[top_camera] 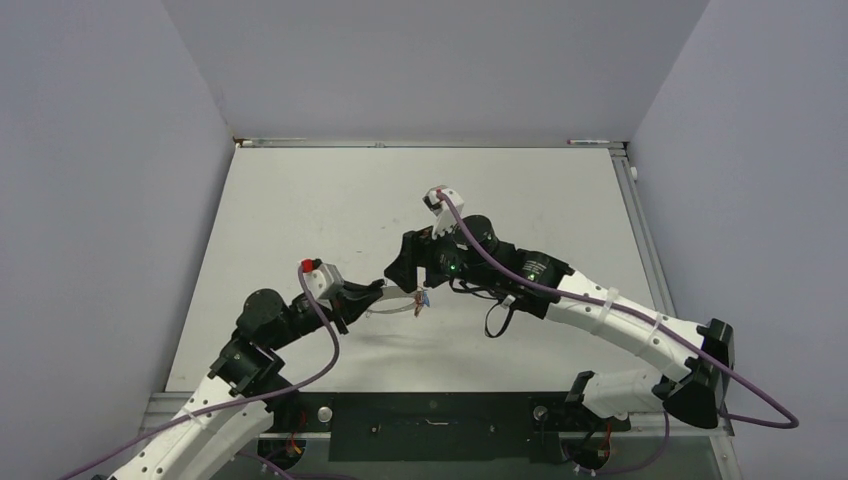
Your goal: Put the keys on the keyring
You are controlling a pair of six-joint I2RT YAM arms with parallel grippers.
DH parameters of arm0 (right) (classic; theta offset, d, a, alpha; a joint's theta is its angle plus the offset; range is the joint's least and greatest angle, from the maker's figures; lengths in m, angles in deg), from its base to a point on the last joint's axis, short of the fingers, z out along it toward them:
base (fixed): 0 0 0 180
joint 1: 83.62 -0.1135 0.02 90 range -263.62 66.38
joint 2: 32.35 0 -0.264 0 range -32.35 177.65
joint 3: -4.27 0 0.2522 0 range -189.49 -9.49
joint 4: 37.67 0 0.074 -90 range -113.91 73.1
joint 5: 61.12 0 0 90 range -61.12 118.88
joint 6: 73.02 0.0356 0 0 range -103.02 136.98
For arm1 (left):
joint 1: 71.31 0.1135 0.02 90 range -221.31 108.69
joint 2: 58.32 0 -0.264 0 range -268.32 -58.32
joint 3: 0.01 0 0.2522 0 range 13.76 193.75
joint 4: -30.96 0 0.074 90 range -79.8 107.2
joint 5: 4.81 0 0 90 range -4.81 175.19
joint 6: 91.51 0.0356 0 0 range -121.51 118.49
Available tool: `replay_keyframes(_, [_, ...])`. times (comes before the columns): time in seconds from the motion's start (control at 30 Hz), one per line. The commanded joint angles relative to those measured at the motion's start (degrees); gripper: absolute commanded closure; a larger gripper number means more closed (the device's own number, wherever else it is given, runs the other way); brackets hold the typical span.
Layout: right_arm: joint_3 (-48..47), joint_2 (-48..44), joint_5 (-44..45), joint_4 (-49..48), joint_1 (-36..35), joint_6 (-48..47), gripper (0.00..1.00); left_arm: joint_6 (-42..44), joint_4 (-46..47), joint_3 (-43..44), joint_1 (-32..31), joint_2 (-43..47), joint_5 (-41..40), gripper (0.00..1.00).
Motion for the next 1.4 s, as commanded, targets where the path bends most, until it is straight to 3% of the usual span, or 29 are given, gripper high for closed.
replay_keyframes(0.0, [0.96, -6.11, 13.55, 3.31, 0.93, -3.55, 0.31, -8.57, 1.68, 3.38, -0.01, -1.7, -2.2, 1.0])
replay_keyframes(0.23, [7.38, -14.4, 21.31, 0.17, 0.99, -8.81, 0.33, -21.46, -5.21, 5.63, -0.89, -7.07, -5.65, 1.0])
replay_keyframes(0.37, [9.41, -17.28, 23.79, 0.24, 1.07, -10.64, 0.33, -23.13, -8.33, 7.58, -4.7, -10.48, -4.85, 1.0])
replay_keyframes(0.6, [9.6, -18.27, 25.48, 3.02, 1.11, -11.76, 0.34, -22.23, -16.44, 13.02, -11.76, -19.45, -15.06, 1.0])
replay_keyframes(0.9, [9.97, -20.4, 28.48, 5.89, 1.21, -11.88, 0.34, -22.83, -10.0, 17.29, -11.84, -38.11, -17.8, 1.0])
replay_keyframes(1.37, [10.88, -23.25, 35.4, 8.8, 1.5, -14.43, 0.35, -22.61, -3.08, 27.53, -11.88, -57.55, -16.33, 1.0])
